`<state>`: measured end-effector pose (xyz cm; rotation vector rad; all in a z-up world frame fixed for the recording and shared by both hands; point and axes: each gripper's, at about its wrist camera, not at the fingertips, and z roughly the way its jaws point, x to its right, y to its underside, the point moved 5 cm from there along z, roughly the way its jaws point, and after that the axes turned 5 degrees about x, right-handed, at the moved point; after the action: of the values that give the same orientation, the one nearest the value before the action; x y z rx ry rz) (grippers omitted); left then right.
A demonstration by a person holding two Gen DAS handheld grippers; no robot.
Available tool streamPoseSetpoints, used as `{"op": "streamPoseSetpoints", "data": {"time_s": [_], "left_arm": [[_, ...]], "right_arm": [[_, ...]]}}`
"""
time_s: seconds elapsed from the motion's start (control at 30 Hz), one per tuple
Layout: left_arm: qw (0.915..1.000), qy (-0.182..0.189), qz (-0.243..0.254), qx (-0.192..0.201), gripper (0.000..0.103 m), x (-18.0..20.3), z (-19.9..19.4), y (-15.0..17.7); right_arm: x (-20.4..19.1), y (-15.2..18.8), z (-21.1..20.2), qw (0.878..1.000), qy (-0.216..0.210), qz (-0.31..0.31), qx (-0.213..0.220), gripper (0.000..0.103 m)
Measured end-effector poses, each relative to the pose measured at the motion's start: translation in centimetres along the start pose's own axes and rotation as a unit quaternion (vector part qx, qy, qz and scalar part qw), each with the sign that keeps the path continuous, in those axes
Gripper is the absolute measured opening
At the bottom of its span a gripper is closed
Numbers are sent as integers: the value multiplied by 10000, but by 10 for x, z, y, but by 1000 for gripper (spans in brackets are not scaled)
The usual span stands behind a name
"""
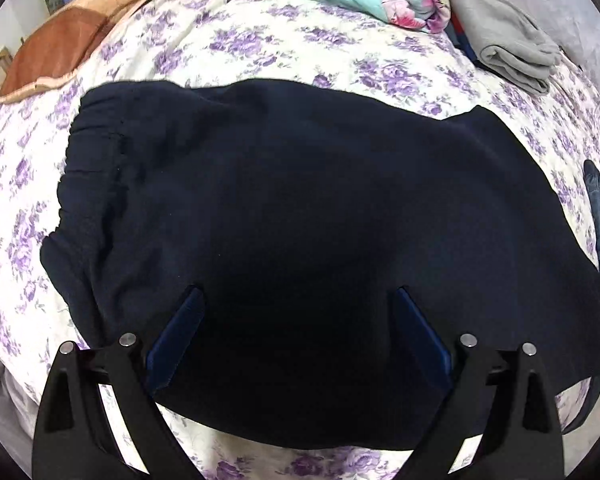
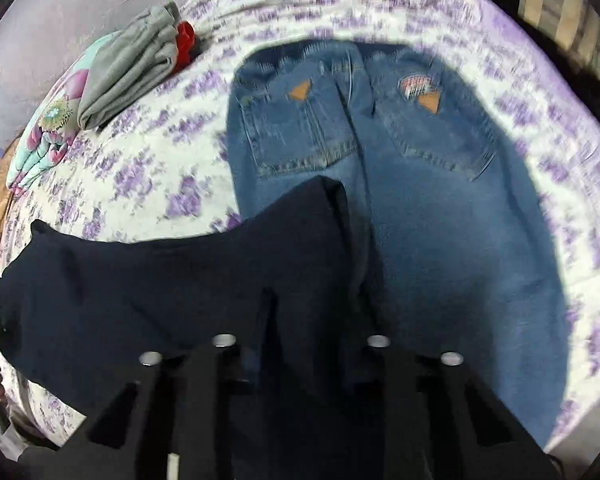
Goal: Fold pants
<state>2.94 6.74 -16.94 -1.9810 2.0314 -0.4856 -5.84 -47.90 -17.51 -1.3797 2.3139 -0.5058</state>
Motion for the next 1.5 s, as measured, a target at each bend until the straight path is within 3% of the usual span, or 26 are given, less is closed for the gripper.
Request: {"op": "streamPoseSetpoints", "data": {"time_s": [0.1,0.2,0.27,0.33,0.37,0.4,0.57,0.63,0.67,0.7,0.77,0.9,0.97,1.07,1.13,1.23,1.27,1.3,1.37,1.43,1.5], "left_arm": [[9999,-91,134,4,93,2,0,1],[9999,-91,117,-11,93,2,0,2],[9999,-70,91,2,93,1,0,1],[9999,-67,100,0,93,2,0,1],[9999,-65,108,1,93,2,1,0],[9999,-54,113,1,93,2,1,0],[9999,86,106,12,93,-1,-1,2],[9998,66,190,26,93,0,-2,4],[9997,51,220,30,93,1,-3,5],[9997,38,243,34,93,1,-3,5],[9997,48,230,38,93,0,-3,6],[9998,136,110,51,93,-4,-2,4],[9998,89,153,65,93,-5,1,4],[9997,-34,215,84,93,-3,7,4],[9997,-46,225,67,93,-3,7,2],[9998,20,200,74,93,-6,3,2],[9998,33,192,91,93,-8,1,2],[9997,35,192,112,93,-10,-1,2],[9995,-66,242,170,93,-16,-3,3],[9994,-181,229,191,93,-27,-4,2],[9997,-49,108,209,93,-34,-7,0]], "right_arm": [[-13,-5,-32,9991,285,-127,278,15],[-26,-7,-46,9990,94,-192,399,13],[-34,-2,-37,9993,-61,-327,189,13],[-29,2,-17,9997,-58,-228,-34,19],[-24,2,-10,9998,-60,-180,-78,35],[-18,3,-5,9999,-53,-110,-87,45],[-7,0,11,9998,-104,-131,-118,45],[-1,-1,20,9996,-146,-93,-210,43],[4,-2,23,9995,-142,8,-273,25],[8,-4,27,9993,-153,149,-323,15],[13,-11,20,9967,-512,569,-283,8],[22,-41,-23,9923,-783,855,446,8],[22,-46,-14,9957,-582,625,363,8],[21,-32,33,9986,-152,422,-265,9],[20,-29,39,9989,-30,388,-269,9],[21,-31,30,9973,-173,641,-302,13],[22,-30,25,9972,-206,646,-325,21],[22,-29,20,9968,-266,646,-380,42],[23,-26,9,9967,-185,675,-401,74],[31,-23,-5,9976,80,590,-340,74],[41,-14,-20,9972,114,650,-356,74]]}}
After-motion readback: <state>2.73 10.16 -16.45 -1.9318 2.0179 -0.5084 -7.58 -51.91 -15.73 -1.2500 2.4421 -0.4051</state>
